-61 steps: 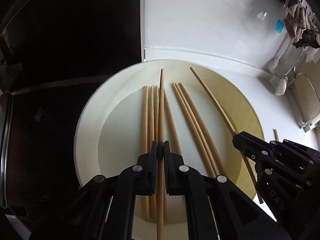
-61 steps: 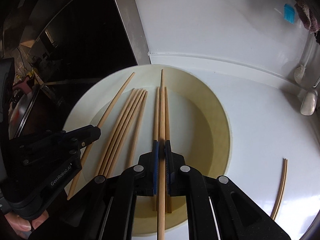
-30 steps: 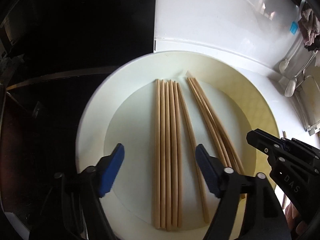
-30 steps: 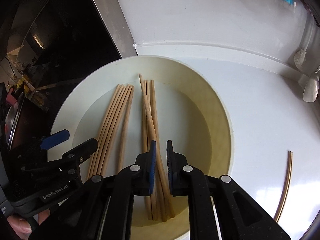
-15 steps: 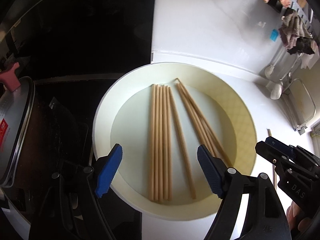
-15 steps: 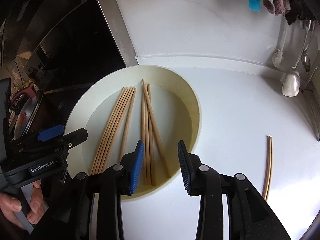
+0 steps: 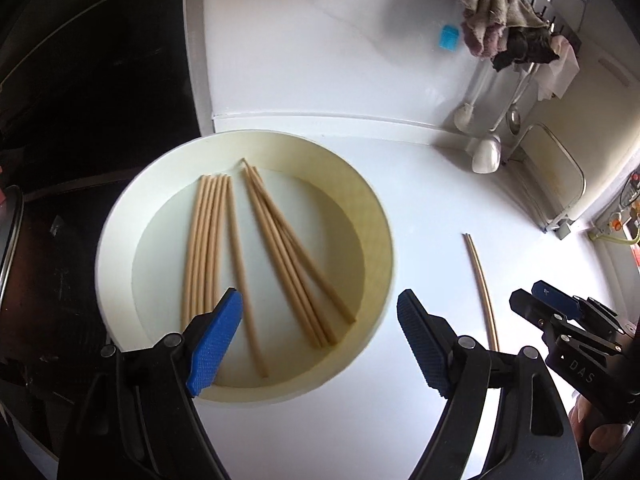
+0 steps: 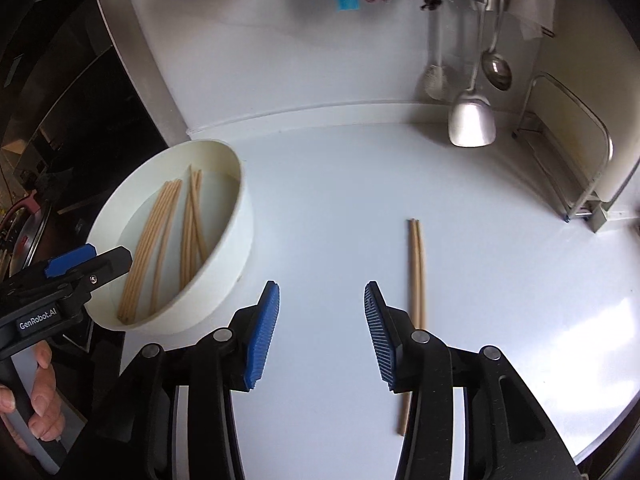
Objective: Organize utensils
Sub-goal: 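Move the right tool back to the last two chopsticks on the counter, then close the right tool on one of the two remaining chopsticks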
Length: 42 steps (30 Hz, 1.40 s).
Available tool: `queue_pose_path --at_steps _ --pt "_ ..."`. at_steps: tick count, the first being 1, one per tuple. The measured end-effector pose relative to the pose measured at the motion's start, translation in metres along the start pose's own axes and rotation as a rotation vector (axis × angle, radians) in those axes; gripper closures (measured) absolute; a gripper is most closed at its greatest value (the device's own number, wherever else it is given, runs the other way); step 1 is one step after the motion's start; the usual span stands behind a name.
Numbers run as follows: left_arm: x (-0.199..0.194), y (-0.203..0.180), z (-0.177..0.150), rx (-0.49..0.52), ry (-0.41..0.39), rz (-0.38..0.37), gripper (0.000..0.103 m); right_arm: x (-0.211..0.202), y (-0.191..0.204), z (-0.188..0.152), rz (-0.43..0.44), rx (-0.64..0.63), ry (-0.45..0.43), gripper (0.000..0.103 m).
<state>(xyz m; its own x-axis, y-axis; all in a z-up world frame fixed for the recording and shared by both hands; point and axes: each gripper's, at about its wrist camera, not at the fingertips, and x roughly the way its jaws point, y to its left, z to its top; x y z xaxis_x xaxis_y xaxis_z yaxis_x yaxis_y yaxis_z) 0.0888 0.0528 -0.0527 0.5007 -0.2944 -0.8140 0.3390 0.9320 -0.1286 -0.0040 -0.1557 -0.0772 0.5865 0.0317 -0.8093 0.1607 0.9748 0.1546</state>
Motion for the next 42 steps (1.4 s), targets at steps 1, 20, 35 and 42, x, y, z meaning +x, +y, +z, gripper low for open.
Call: queue_pose_path --at_steps 1,20,35,42 --pt "0.002 -0.008 -0.001 0.007 0.006 -0.003 0.022 -0.003 -0.01 -0.004 -0.008 0.006 0.002 0.059" --pt "0.028 -0.092 -0.018 0.092 0.065 0.019 0.016 0.049 -0.094 -0.045 -0.108 0.063 0.061 0.056" --pt "0.033 -0.093 -0.022 0.088 0.096 0.029 0.016 0.076 -0.091 -0.056 -0.144 0.01 0.07 0.056" --pt "0.032 -0.1 -0.025 0.091 0.094 0.033 0.016 0.08 -0.082 -0.059 -0.148 -0.031 0.065 0.06"
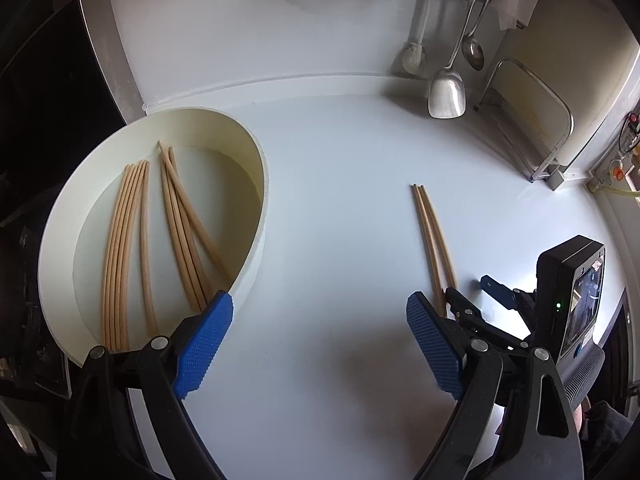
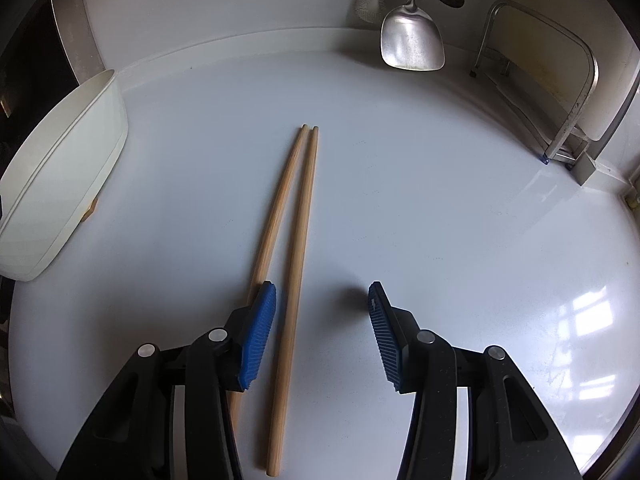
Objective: Organize utensils
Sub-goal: 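Close the right tool on one of the two remaining chopsticks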
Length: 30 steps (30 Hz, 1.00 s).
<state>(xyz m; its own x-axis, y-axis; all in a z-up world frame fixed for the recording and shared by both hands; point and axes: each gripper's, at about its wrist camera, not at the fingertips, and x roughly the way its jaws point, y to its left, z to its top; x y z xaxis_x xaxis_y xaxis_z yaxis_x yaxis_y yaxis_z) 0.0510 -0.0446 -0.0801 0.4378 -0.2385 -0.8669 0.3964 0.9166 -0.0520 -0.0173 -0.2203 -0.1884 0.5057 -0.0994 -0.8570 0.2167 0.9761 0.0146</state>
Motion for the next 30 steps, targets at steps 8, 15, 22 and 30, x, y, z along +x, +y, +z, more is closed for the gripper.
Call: queue_pose_path --at_steps 8,15,22,30 --pt "0.002 -0.022 -0.004 0.008 -0.001 -0.017 0.016 -0.001 -0.007 -0.002 0.023 -0.003 -0.028 0.096" --pt "0.014 -0.046 -0.004 0.035 0.004 -0.023 0.016 -0.003 -0.033 -0.006 0.015 0.037 -0.035 0.096" --pt "0.035 -0.072 -0.006 0.06 0.014 -0.011 0.016 -0.005 -0.074 -0.012 0.002 0.083 -0.04 0.096" --pt "0.064 -0.094 -0.009 0.061 -0.026 0.036 0.016 -0.011 -0.099 -0.02 0.014 0.099 -0.045 0.081"
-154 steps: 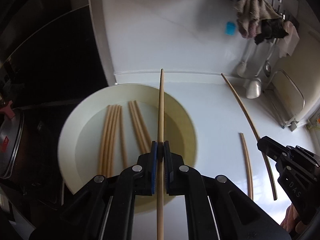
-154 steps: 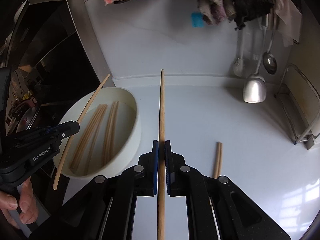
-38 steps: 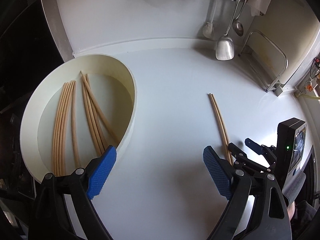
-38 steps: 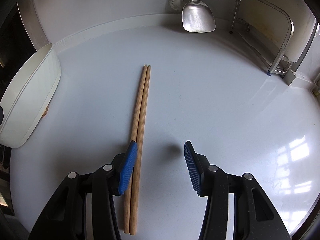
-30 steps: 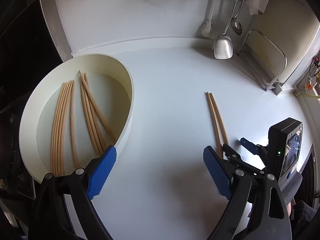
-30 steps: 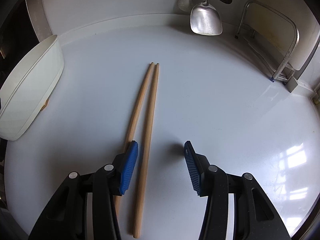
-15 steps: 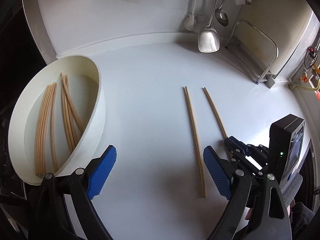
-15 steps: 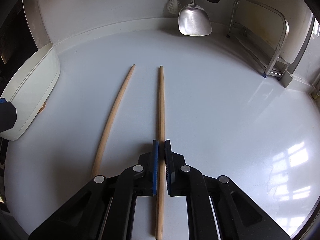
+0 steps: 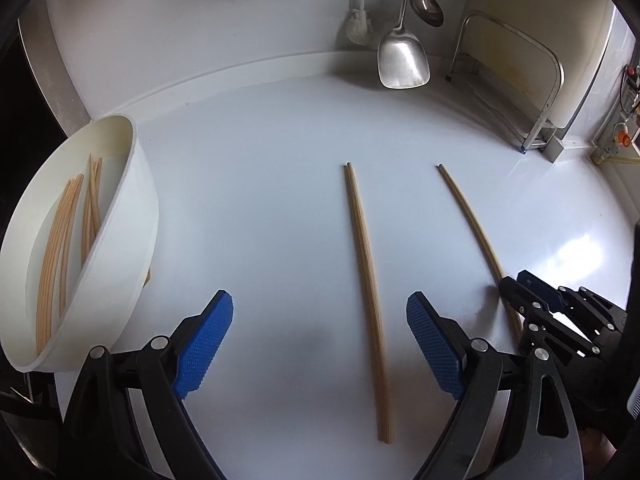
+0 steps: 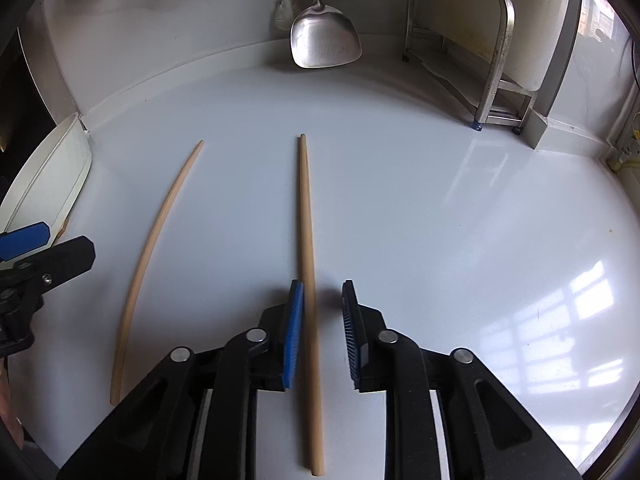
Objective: Organize utensils
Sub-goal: 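Close the right tool on one of the two remaining chopsticks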
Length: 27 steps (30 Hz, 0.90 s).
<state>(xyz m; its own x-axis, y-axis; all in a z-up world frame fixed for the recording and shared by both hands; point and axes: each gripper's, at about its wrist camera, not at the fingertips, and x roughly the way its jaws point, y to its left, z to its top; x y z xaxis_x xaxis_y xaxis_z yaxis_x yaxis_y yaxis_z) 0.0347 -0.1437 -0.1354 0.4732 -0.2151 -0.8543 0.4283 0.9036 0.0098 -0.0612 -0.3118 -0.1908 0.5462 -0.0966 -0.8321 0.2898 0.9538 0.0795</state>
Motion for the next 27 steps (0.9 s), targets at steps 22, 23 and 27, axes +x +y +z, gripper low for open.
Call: queue_pose_path --at_steps 22,23,27 --pt "0.034 -0.013 -0.017 -0.004 0.016 0.066 0.039 -0.004 0.012 -0.011 0.031 -0.154 0.005 0.081" --pt "0.033 -0.014 -0.016 0.0 0.015 0.057 0.043 -0.004 0.013 -0.01 0.032 -0.154 0.008 0.082" --pt "0.03 -0.024 -0.017 0.025 0.026 0.036 0.088 -0.005 0.013 -0.01 0.031 -0.157 0.013 0.096"
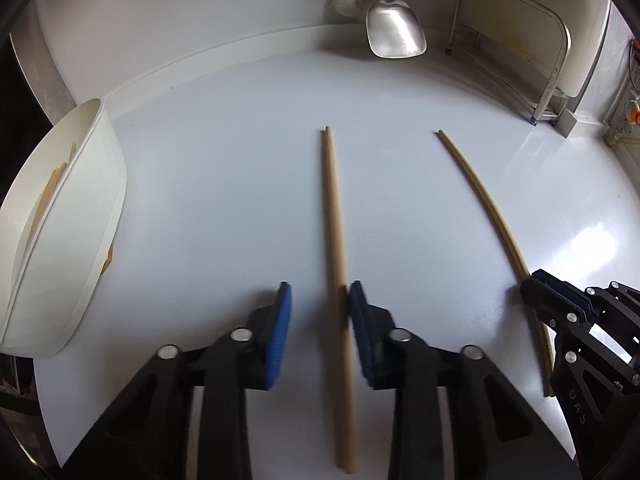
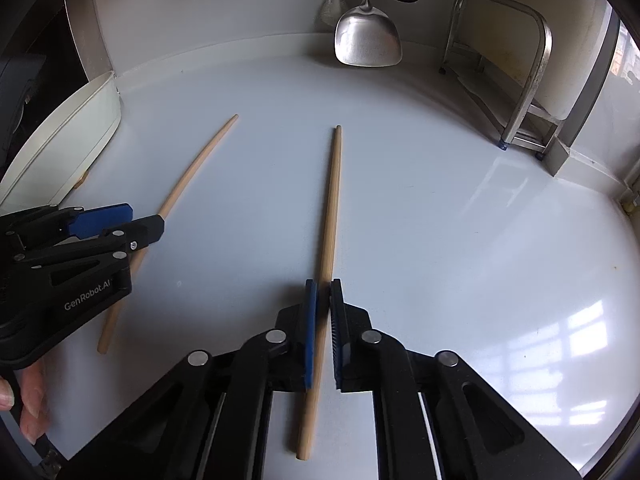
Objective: Organize utensils
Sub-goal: 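Close the right tool on one of the two remaining chopsticks, then carry the chopstick over the basin and open the right tool to release it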
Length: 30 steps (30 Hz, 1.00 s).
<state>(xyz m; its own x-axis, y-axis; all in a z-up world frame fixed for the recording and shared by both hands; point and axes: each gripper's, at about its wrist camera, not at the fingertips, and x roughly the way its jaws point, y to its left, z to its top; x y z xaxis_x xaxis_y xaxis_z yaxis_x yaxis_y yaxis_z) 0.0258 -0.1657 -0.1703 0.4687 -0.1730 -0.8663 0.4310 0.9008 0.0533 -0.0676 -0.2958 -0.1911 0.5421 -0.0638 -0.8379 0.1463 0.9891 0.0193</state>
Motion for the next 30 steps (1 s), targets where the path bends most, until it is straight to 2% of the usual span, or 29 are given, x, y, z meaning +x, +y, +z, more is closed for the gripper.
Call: queue_pose_path --at_steps 1,7,12,16,19,22,26,30 --pt "0.0 -0.001 -0.001 0.003 0.008 -0.004 0.096 0.0 0.0 0.0 0.003 0.005 0.001 0.096" --pt "-0.008 0.007 -0.003 -0.018 0.052 -0.049 0.096 -0.004 -0.013 0.003 0.068 0.103 0.021 0.097" --pt "-0.038 0.02 0.004 -0.038 0.012 -0.096 0.096 -0.023 -0.012 0.019 0.086 0.132 -0.004 0.097" --pt "-0.069 0.042 0.018 -0.061 -0.051 -0.112 0.096 -0.046 -0.001 0.039 0.099 0.125 -0.046 0.097" --pt "-0.097 0.069 0.026 -0.095 -0.102 -0.107 0.096 -0.065 0.019 0.06 0.117 0.1 -0.086 0.097" --pt "-0.119 0.108 0.03 -0.146 -0.141 -0.072 0.096 -0.081 0.049 0.083 0.153 0.054 -0.126 0.097" --pt "-0.135 0.17 0.027 -0.224 -0.149 0.01 0.096 -0.091 0.103 0.111 0.209 -0.023 -0.156 0.097" --pt "-0.136 0.228 0.02 -0.292 -0.129 0.073 0.096 -0.084 0.165 0.132 0.276 -0.092 -0.147 0.097"
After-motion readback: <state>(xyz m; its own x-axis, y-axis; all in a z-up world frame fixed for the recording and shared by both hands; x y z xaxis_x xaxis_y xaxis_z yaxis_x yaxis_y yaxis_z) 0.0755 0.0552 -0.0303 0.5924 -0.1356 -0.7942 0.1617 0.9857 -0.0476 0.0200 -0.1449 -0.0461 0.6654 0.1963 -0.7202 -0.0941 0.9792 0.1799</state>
